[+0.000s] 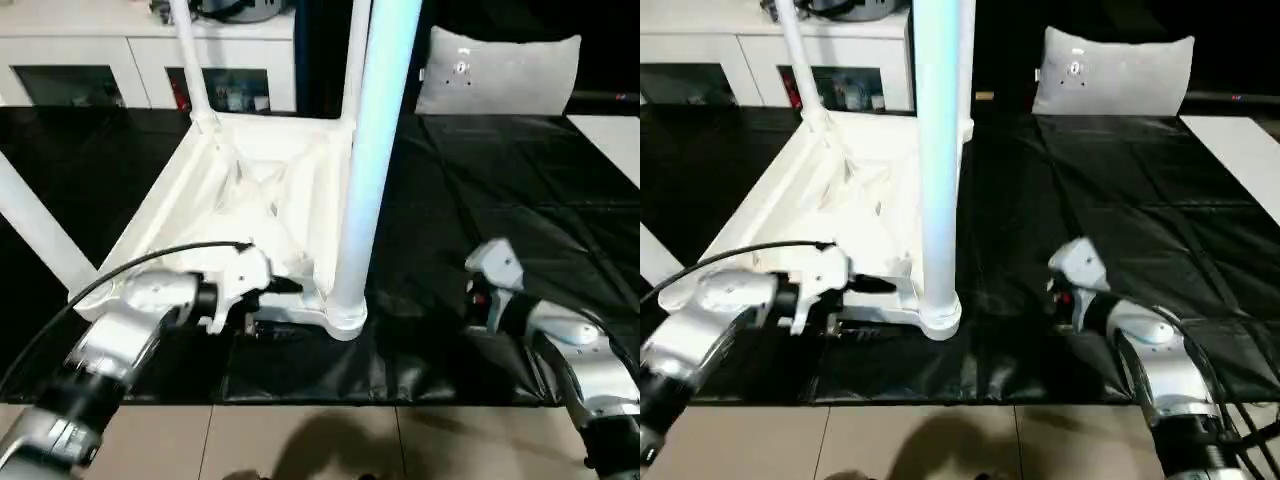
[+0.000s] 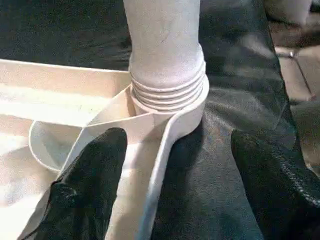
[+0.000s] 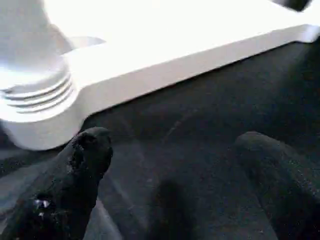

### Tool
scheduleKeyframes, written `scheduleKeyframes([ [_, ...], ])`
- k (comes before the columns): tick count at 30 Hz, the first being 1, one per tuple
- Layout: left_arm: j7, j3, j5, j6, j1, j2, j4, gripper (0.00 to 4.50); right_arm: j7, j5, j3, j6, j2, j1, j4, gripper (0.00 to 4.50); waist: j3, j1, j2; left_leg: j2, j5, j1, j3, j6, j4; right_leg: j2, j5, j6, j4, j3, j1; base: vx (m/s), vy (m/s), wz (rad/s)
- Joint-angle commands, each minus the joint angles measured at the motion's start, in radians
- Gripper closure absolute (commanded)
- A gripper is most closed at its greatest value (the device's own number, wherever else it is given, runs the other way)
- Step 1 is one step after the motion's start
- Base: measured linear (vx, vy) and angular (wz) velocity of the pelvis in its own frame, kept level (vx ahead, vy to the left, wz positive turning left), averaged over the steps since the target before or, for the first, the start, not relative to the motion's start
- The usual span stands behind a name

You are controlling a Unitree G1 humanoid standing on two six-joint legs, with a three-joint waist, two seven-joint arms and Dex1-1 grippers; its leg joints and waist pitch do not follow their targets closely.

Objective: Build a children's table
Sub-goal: Rotate table base, then rotate leg to tighten

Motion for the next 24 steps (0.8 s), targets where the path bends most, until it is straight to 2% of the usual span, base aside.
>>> scheduleKeyframes([
  [1, -0.022, -0.017, 0.027, -0.032, -0.021, -0.004, 0.04, 1.2, 0.031, 0.008, 0.003, 0.013, -0.025, 0.01, -0.029, 0.0, -0.061, 0.007, 0.0, 0.061, -0.189, 0.005, -0.027, 0.067, -0.07, -0.101, -0.446, -0.052, -0.095, 0.072, 0.052, 0.0, 0.0, 0.0],
  [4, -0.023, -0.022, 0.044, -0.065, -0.039, -0.018, 0.086, 1.58, 0.046, 0.011, 0.001, 0.011, -0.033, 0.015, -0.03, 0.0, -0.062, 0.011, 0.0, 0.06, -0.186, 0.005, -0.027, 0.067, -0.069, -0.101, -0.457, -0.042, -0.097, 0.07, 0.052, 0.0, 0.0, 0.0],
  [7, -0.039, -0.014, 0.033, -0.066, -0.068, -0.041, 0.146, 1.85, 0.08, 0.037, 0.006, 0.022, -0.042, 0.033, -0.061, 0.0, -0.065, 0.02, 0.004, 0.062, -0.186, 0.008, -0.027, 0.069, -0.068, -0.102, -0.449, -0.041, -0.099, 0.068, 0.052, 0.0, 0.0, 0.0],
  [10, -0.051, -0.016, 0.047, -0.089, -0.087, -0.043, 0.188, 2.08, 0.094, 0.046, 0.009, 0.033, -0.047, 0.048, -0.087, 0.0, -0.065, 0.021, 0.003, 0.064, -0.19, 0.005, -0.029, 0.069, -0.07, -0.101, -0.428, -0.045, -0.096, 0.068, 0.053, 0.0, 0.0, 0.0],
  [11, -0.051, -0.02, 0.063, -0.109, -0.101, -0.044, 0.219, 2.17, 0.099, 0.048, 0.011, 0.036, -0.05, 0.055, -0.097, 0.0, -0.064, 0.021, 0.006, 0.062, -0.194, 0.006, -0.029, 0.068, -0.07, -0.101, -0.435, -0.044, -0.097, 0.067, 0.052, 0.0, 0.0, 0.0],
  [12, -0.049, -0.022, 0.07, -0.118, -0.107, -0.045, 0.232, 2.3, 0.102, 0.048, 0.011, 0.037, -0.052, 0.058, -0.101, 0.0, -0.065, 0.021, 0.003, 0.06, -0.195, 0.006, -0.028, 0.068, -0.069, -0.1, -0.441, -0.037, -0.1, 0.066, 0.053, 0.0, 0.0, 0.0],
  [15, -0.033, -0.028, 0.105, -0.164, -0.141, -0.056, 0.302, 2.54, 0.112, 0.053, 0.011, 0.039, -0.053, 0.07, -0.113, 0.0, -0.064, 0.021, 0.004, 0.057, -0.198, 0.006, -0.028, 0.066, -0.068, -0.099, -0.46, -0.023, -0.106, 0.062, 0.053, 0.0, 0.0, 0.0],
  [17, -0.025, -0.029, 0.122, -0.189, -0.164, -0.065, 0.347, 2.76, 0.117, 0.056, 0.011, 0.041, -0.054, 0.075, -0.119, 0.0, -0.065, 0.023, 0.004, 0.06, -0.197, 0.005, -0.031, 0.062, -0.069, -0.102, -0.453, -0.026, -0.103, 0.062, 0.054, 0.0, 0.0, 0.0],
  [18, -0.026, -0.03, 0.129, -0.2, -0.175, -0.069, 0.368, 2.89, 0.117, 0.058, 0.012, 0.044, -0.054, 0.078, -0.124, 0.0, -0.065, 0.023, 0.007, 0.058, -0.2, 0.006, -0.03, 0.063, -0.068, -0.1, -0.458, -0.022, -0.105, 0.06, 0.054, 0.0, 0.0, 0.0],
  [21, -0.027, -0.033, 0.138, -0.213, -0.195, -0.075, 0.397, 3.07, 0.12, 0.061, 0.013, 0.049, -0.054, 0.083, -0.131, 0.0, -0.066, 0.025, 0.004, 0.061, -0.194, 0.004, -0.031, 0.064, -0.069, -0.103, -0.438, -0.027, -0.103, 0.061, 0.056, 0.0, 0.0, 0.0],
  [23, -0.031, -0.036, 0.147, -0.225, -0.208, -0.078, 0.419, 3.14, 0.122, 0.062, 0.013, 0.051, -0.053, 0.087, -0.136, 0.0, -0.065, 0.026, 0.008, 0.06, -0.2, 0.006, -0.029, 0.065, -0.068, -0.103, -0.445, -0.03, -0.106, 0.061, 0.054, 0.0, 0.0, 0.0],
  [24, -0.035, -0.04, 0.153, -0.229, -0.215, -0.078, 0.43, 3.34, 0.122, 0.062, 0.014, 0.052, -0.053, 0.09, -0.139, 0.0, -0.065, 0.028, 0.007, 0.059, -0.199, 0.006, -0.029, 0.065, -0.068, -0.102, -0.447, -0.029, -0.105, 0.06, 0.055, 0.0, 0.0, 0.0],
])
